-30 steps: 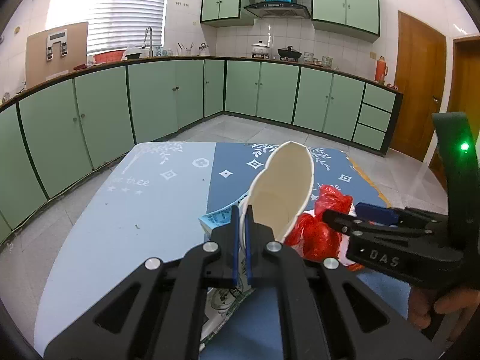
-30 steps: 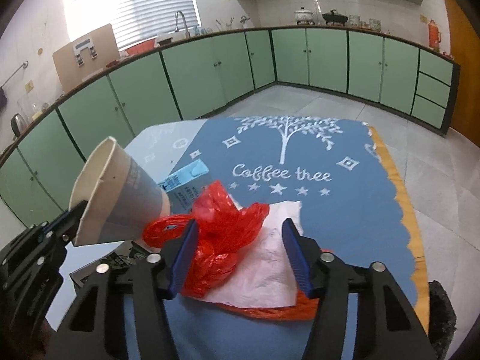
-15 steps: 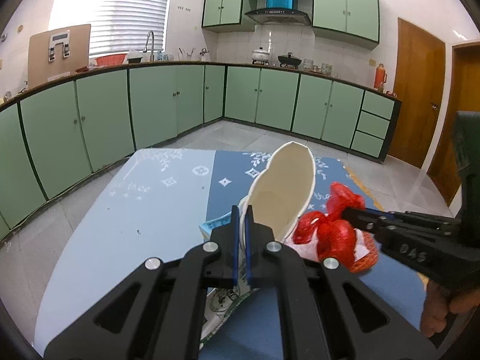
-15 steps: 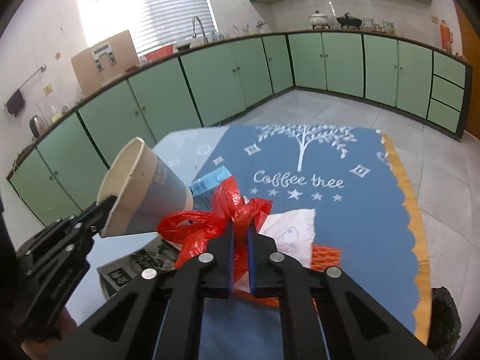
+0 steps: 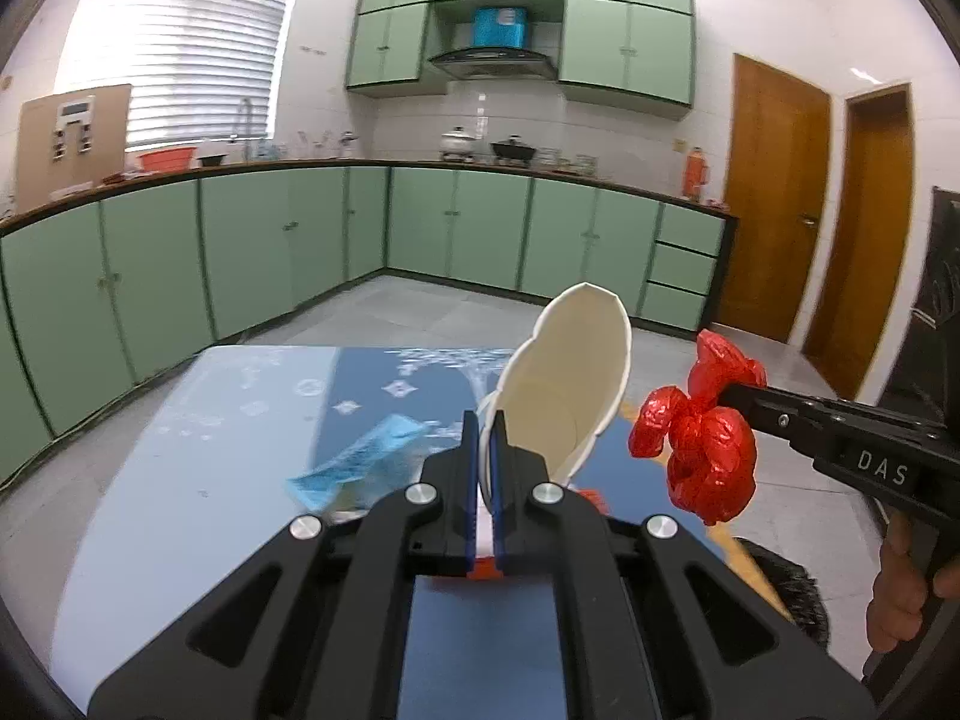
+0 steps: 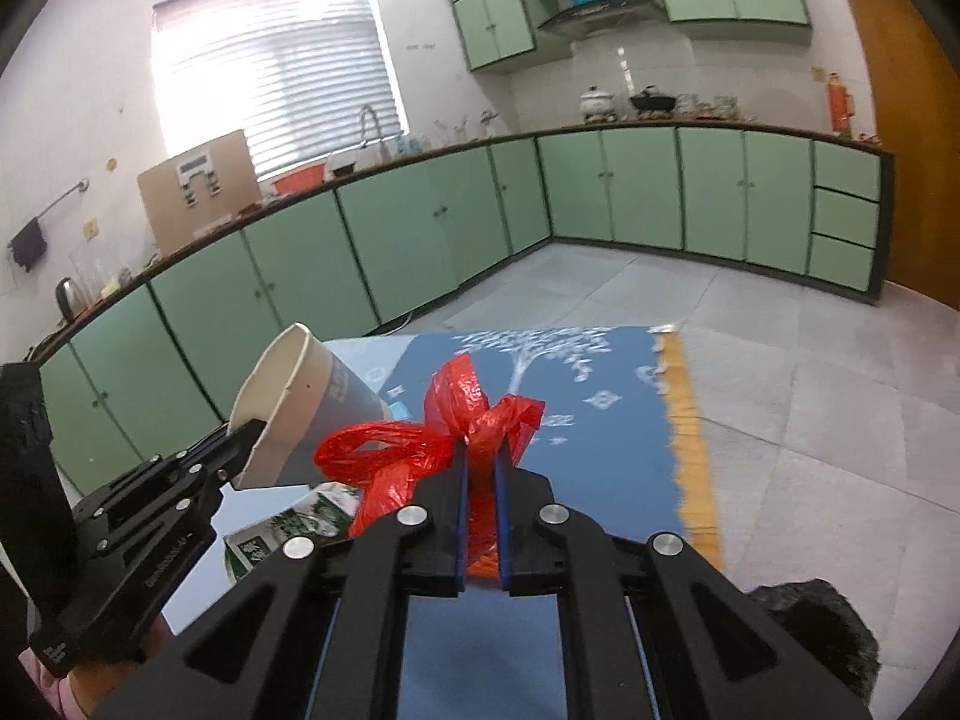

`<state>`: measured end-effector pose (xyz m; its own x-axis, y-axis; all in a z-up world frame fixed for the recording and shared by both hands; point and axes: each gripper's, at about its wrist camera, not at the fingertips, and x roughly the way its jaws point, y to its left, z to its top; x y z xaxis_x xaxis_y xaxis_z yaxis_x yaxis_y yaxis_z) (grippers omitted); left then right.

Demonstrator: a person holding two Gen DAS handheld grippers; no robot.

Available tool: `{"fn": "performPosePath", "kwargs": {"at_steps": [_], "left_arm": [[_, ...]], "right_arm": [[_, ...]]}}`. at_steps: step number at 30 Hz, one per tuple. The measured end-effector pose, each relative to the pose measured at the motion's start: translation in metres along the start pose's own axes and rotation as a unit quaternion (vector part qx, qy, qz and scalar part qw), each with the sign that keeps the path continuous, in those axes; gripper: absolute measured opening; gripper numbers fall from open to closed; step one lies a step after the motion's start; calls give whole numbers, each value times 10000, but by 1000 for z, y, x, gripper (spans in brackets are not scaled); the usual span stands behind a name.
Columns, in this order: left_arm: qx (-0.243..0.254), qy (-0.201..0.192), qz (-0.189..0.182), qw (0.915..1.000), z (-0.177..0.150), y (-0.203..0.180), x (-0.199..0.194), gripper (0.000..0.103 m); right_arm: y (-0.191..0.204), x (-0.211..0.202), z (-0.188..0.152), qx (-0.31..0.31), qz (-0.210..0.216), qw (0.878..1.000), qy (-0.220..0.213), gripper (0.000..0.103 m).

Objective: Collect trash
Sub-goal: 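Carry cup and red bag over the bin and open both tools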

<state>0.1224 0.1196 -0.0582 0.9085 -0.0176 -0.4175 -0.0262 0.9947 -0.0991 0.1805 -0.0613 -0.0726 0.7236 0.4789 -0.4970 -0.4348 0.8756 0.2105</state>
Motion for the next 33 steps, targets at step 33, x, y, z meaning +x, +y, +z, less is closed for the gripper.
{"fn": "performPosePath", "kwargs": {"at_steps": [33], "left_arm": [[1221, 1623, -2495, 9468, -88, -263, 91, 3]], "right_arm": [[-239, -142, -136, 1638, -2722, 9474, 387, 7]]}}
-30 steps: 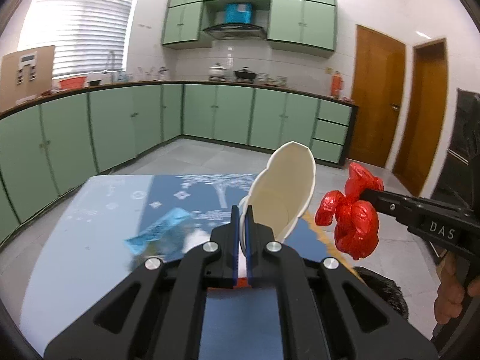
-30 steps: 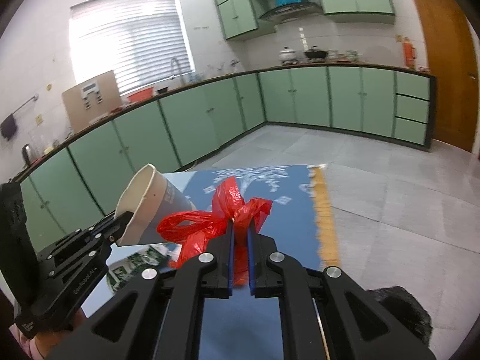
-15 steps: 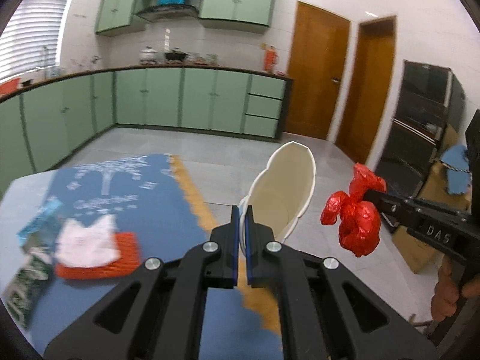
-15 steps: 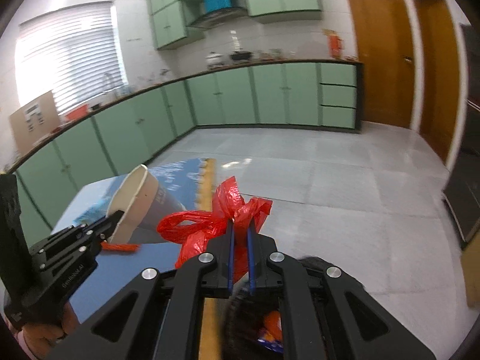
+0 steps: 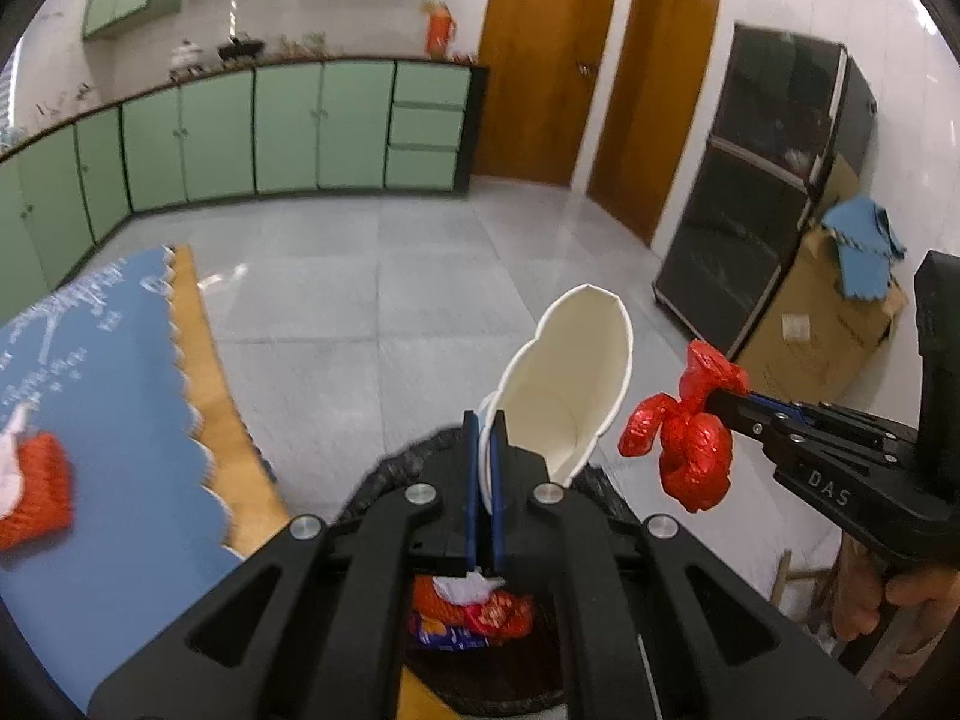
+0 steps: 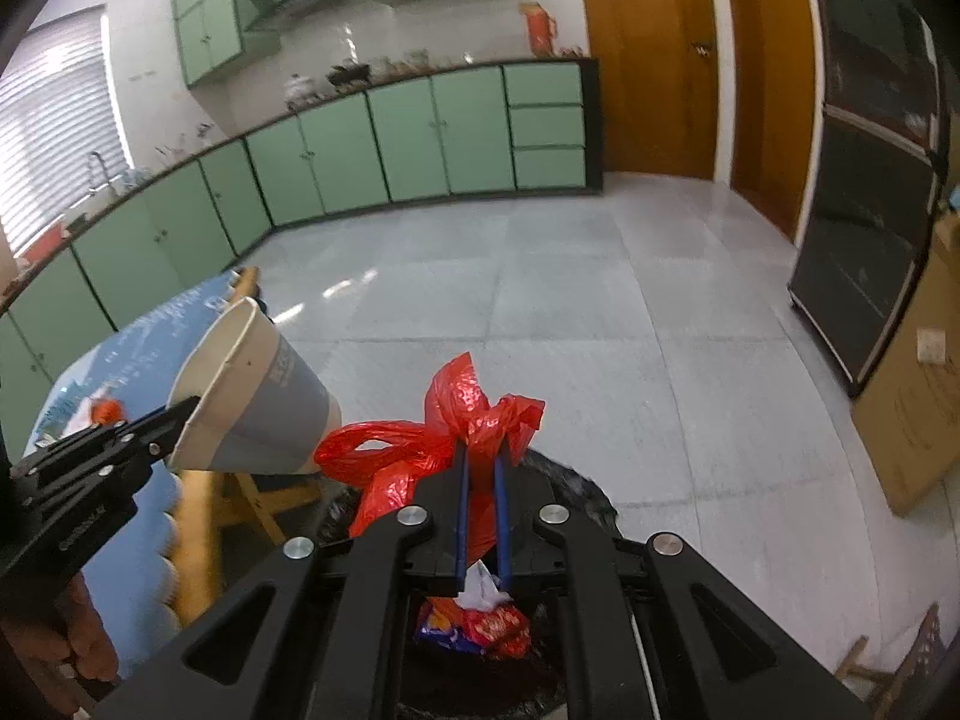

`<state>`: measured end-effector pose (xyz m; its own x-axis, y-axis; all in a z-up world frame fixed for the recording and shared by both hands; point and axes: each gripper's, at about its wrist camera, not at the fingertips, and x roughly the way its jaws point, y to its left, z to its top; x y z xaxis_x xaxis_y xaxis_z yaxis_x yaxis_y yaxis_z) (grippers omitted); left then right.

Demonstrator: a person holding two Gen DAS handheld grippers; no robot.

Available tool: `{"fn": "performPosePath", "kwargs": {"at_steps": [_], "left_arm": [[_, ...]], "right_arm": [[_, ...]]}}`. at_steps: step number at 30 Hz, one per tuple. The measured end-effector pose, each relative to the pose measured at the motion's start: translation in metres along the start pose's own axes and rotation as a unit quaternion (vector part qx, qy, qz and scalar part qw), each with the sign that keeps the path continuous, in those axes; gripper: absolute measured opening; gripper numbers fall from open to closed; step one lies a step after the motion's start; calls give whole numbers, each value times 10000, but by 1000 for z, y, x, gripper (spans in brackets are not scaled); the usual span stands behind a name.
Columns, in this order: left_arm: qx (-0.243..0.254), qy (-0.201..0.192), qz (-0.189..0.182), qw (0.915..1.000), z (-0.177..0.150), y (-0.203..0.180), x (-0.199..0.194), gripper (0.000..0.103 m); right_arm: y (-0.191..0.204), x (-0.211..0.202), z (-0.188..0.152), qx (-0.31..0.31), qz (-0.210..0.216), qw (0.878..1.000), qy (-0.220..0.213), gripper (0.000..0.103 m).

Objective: Collect trash
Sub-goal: 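Carry cup and red bag over the bin and open both tools, then return the left tool to the table and grasp the green milk carton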

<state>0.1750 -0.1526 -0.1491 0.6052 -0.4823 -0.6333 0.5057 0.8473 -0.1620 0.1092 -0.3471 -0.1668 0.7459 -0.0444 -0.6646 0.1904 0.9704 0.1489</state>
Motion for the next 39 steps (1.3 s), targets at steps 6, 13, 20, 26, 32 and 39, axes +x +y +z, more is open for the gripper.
{"fn": "performPosePath", "kwargs": {"at_steps": [6, 13, 20, 26, 32, 39], "left_arm": [[-7, 183, -65, 9998, -6, -2, 5, 10], [-83, 193, -88, 9997, -5, 0, 2, 21], [-121, 10, 56, 9999, -3, 6, -13, 24], [-286, -322, 557, 9975, -5, 35, -49, 37], [-452, -661, 1576, 9843, -18, 85, -99, 53], [-945, -729, 2951, 9480, -52, 166, -165, 62]], "right_arm": [[-15, 20, -17, 64, -120, 9994, 308, 11], [-12, 25, -13, 47, -245, 9992, 303, 38], [-5, 17, -6, -1, -234, 9995, 194, 47], [23, 2, 6, -191, -13, 9998, -109, 64], [79, -7, 21, -508, 487, 9966, -421, 81], [161, 0, 22, -973, 1227, 9865, -475, 85]]}}
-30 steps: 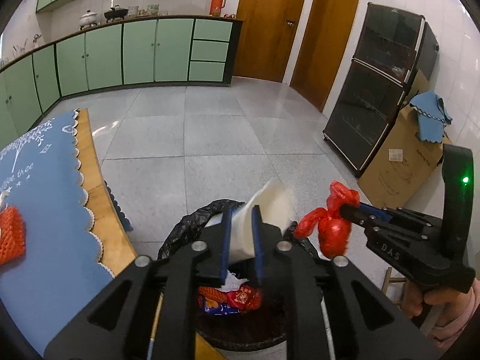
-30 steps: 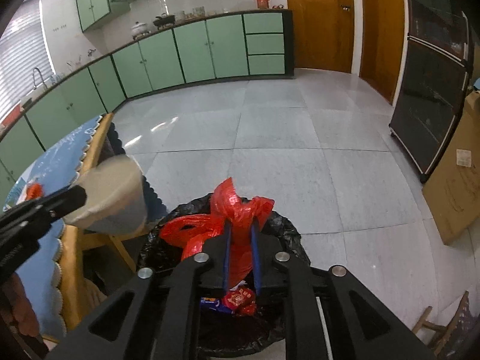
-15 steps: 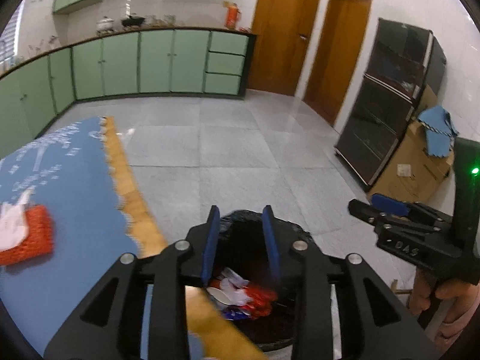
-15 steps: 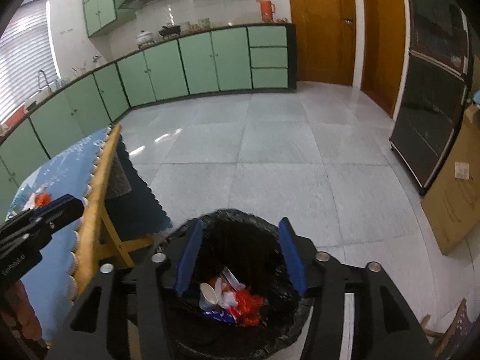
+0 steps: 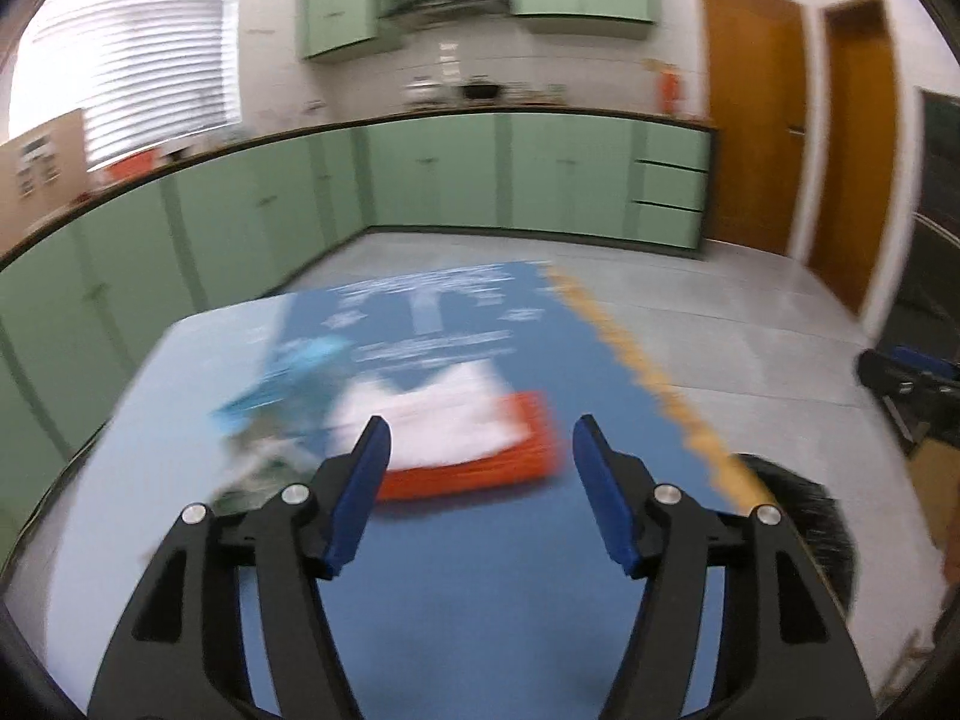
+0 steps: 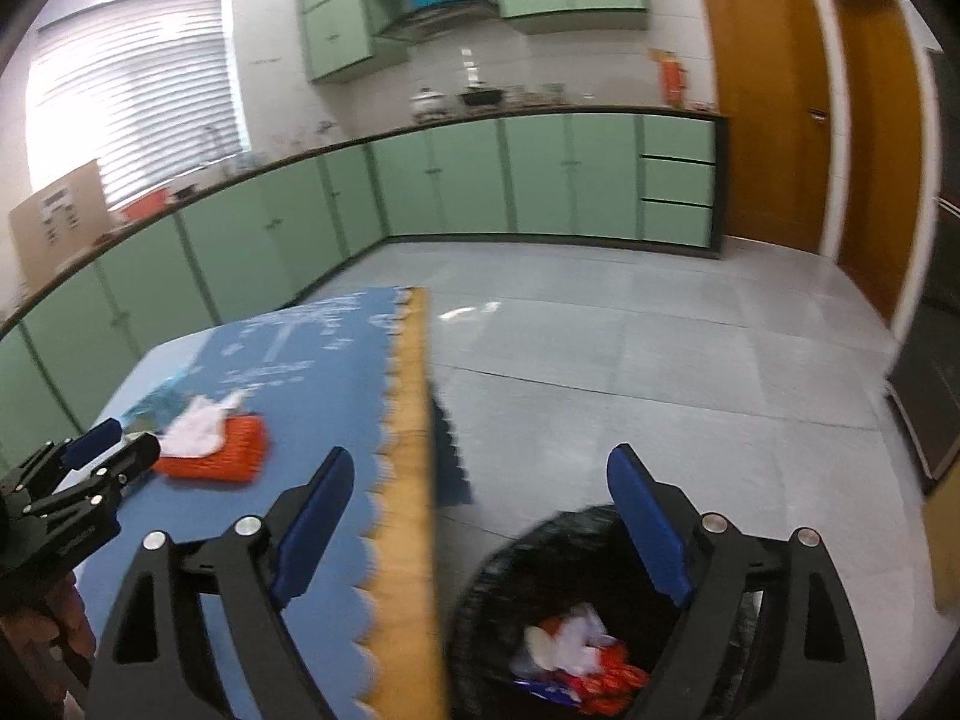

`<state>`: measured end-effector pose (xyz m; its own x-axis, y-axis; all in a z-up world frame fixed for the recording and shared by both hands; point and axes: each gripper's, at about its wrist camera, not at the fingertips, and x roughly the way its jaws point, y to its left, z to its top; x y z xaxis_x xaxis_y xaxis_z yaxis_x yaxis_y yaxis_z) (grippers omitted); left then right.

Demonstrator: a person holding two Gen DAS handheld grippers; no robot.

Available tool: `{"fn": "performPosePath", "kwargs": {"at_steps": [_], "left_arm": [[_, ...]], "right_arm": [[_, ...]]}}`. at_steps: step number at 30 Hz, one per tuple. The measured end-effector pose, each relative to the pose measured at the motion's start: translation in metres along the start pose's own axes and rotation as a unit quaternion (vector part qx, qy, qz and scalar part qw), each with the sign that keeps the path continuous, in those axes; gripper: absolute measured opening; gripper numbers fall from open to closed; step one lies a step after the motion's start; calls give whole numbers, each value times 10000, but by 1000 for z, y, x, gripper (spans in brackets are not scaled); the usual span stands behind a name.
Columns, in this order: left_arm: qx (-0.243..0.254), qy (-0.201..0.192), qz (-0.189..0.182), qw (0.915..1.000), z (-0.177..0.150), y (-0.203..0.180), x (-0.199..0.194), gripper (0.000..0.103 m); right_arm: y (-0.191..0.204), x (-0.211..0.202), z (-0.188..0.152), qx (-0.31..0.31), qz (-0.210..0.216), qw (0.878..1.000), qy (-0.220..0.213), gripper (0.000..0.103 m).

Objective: Collect trash
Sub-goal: 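Return the left tool to the table and grasp the green milk carton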

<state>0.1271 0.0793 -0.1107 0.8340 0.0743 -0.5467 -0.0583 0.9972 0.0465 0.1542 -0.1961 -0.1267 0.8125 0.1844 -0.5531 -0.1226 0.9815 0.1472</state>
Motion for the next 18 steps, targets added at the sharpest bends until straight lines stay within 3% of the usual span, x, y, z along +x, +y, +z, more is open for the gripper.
{"fn": "performPosePath", "kwargs": {"at_steps": [5, 9, 18], "left_arm": [[-294, 153, 707, 9970, -13, 66, -2, 66], [-496, 348, 909, 9940, -22, 105, 4, 70], [-939, 739, 363, 9922, -32, 140, 25, 74]], "right_arm": [[52, 22, 2, -246, 453, 9986, 97, 85], [87, 33, 2, -393, 687, 9967, 168, 85], [130, 54, 0, -634, 823, 9940, 344, 85]]}}
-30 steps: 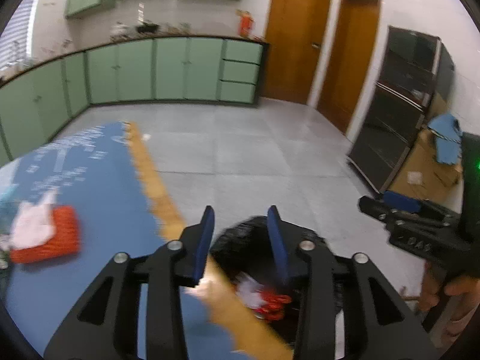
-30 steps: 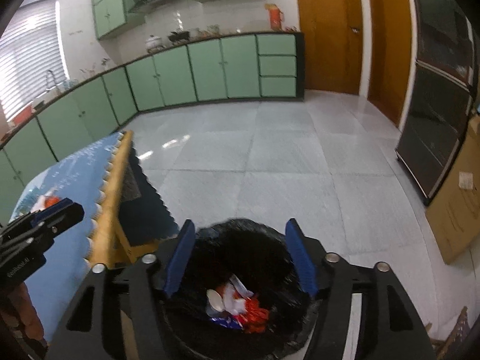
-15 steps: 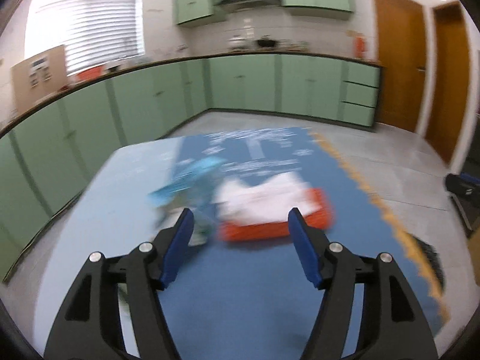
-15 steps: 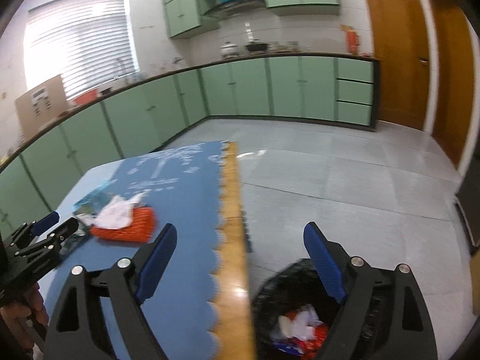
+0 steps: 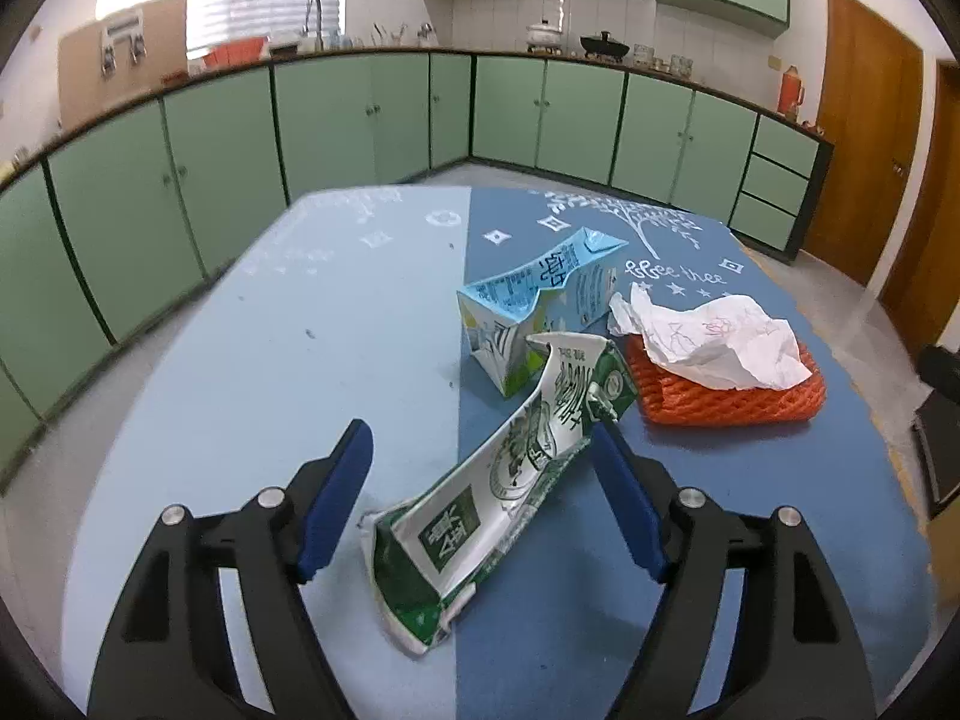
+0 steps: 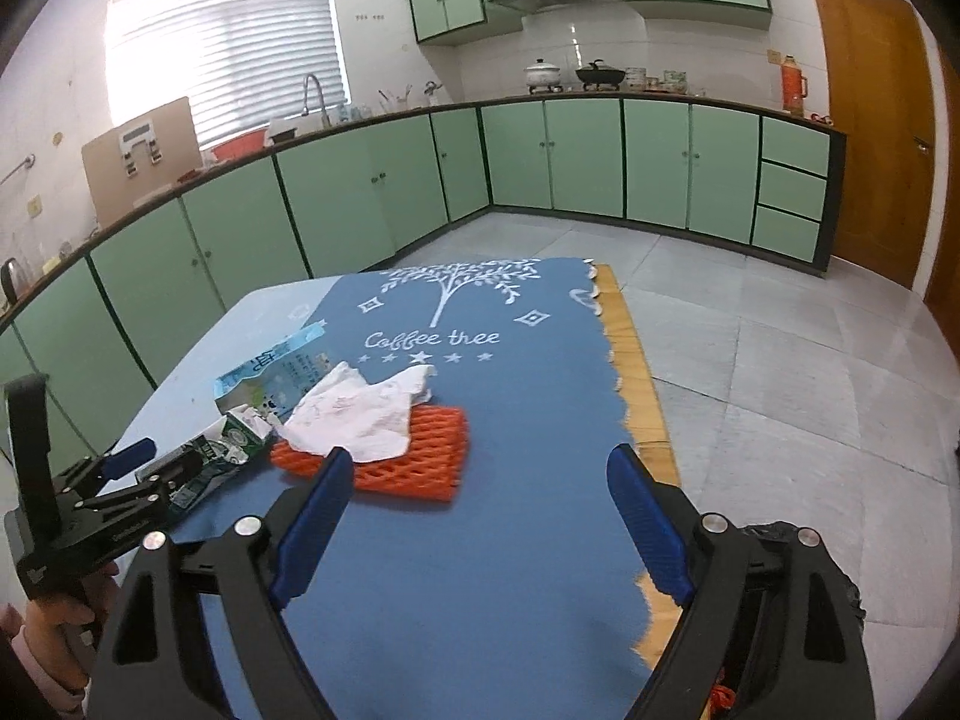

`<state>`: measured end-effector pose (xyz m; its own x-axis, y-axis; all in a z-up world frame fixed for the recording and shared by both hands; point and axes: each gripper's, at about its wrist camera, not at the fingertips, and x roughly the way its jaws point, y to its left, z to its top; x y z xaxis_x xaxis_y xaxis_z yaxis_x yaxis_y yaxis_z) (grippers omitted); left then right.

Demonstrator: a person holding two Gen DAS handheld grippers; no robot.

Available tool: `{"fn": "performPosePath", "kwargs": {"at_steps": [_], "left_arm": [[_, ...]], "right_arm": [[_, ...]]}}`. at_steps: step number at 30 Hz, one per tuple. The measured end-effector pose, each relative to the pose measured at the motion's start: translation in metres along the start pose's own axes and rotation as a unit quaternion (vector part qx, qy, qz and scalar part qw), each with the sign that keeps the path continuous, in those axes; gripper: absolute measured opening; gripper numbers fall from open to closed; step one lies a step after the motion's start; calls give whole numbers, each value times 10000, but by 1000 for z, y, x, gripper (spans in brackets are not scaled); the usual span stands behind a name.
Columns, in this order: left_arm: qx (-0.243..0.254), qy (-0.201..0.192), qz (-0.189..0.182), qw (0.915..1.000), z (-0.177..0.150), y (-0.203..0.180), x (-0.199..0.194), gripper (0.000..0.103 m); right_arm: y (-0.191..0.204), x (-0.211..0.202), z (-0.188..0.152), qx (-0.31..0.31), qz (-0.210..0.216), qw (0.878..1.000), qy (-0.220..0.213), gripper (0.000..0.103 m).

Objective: Collect trash
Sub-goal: 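Return the left tool to the table and grasp the green milk carton, then grasp the white tissue on the orange net with the right tool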

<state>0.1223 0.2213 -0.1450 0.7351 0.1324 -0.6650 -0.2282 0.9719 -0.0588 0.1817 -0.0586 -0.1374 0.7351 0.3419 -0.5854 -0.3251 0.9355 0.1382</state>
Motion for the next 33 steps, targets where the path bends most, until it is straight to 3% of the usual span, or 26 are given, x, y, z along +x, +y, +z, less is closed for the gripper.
{"fn": "performPosePath", "kwargs": {"at_steps": [5, 10, 11, 14, 20, 25, 33], "left_arm": [[-67, 164, -209, 9996, -2, -1, 10, 68], [-114, 145, -377, 9991, -5, -6, 6, 43], [-131, 127, -321, 9993, -6, -8, 3, 23], [-288, 140, -487, 9983, -8, -11, -2, 9], [-268, 259, -461, 9982, -14, -25, -1, 9], [-313, 525, -403, 9973, -12, -26, 14, 24], [-416, 595, -399, 9966, -13, -26, 21, 16]], "right_arm": [[12, 7, 0, -93, 0, 9999, 62, 85], [19, 14, -1, -152, 16, 9998, 124, 85], [20, 15, -2, -158, 24, 9998, 142, 85], [21, 20, -2, -180, 39, 9996, 194, 85], [18, 45, -5, -286, 54, 9987, 412, 82], [18, 68, -7, -327, 87, 9975, 616, 74], [24, 74, 3, -346, 294, 9973, 577, 71]]}}
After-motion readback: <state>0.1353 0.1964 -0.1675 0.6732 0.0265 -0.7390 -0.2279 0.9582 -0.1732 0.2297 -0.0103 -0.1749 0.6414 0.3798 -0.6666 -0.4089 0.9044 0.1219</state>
